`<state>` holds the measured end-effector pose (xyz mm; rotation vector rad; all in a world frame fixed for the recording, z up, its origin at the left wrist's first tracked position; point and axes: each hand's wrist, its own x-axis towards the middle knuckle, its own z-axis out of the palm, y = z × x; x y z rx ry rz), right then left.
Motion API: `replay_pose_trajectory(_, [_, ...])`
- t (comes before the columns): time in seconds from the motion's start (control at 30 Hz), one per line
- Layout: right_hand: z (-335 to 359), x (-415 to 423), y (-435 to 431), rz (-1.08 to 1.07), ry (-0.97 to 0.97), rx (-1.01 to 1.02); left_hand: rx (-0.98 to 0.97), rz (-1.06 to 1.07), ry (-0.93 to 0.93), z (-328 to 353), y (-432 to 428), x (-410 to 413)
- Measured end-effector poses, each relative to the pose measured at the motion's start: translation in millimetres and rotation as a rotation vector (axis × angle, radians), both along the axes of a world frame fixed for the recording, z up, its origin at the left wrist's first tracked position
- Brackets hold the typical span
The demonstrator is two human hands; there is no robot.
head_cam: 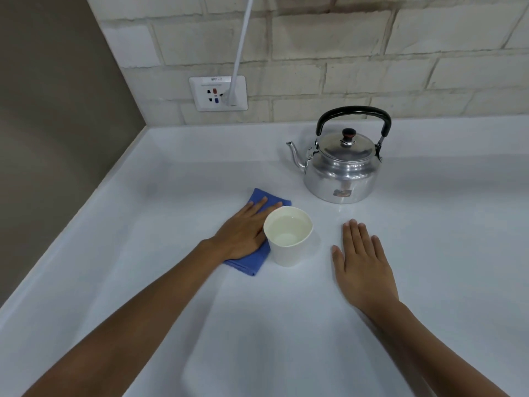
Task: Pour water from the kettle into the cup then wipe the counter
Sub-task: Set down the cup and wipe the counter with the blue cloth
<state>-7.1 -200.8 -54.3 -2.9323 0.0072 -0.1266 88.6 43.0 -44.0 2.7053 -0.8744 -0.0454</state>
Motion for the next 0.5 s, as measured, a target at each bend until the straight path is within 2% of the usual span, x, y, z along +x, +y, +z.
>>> replay_pose_trajectory(0.13, [-0.6,-1.6,1.4,0.001,-0.019,-0.010,0.052,-0.051,-0.002,1.6,1.5,14.9])
replay_pose_trajectory(0.27, [0.3,-1.9,0.8,-0.004,-0.019,0.008,0.092,0.120,-0.068,0.3,-2.5,40.7])
replay_pose_trajectory(0.5, [0.5,-1.2,-0.3,0.005,-0.009,0.001,0.072,0.319,0.024,-0.5,-5.8,82.4])
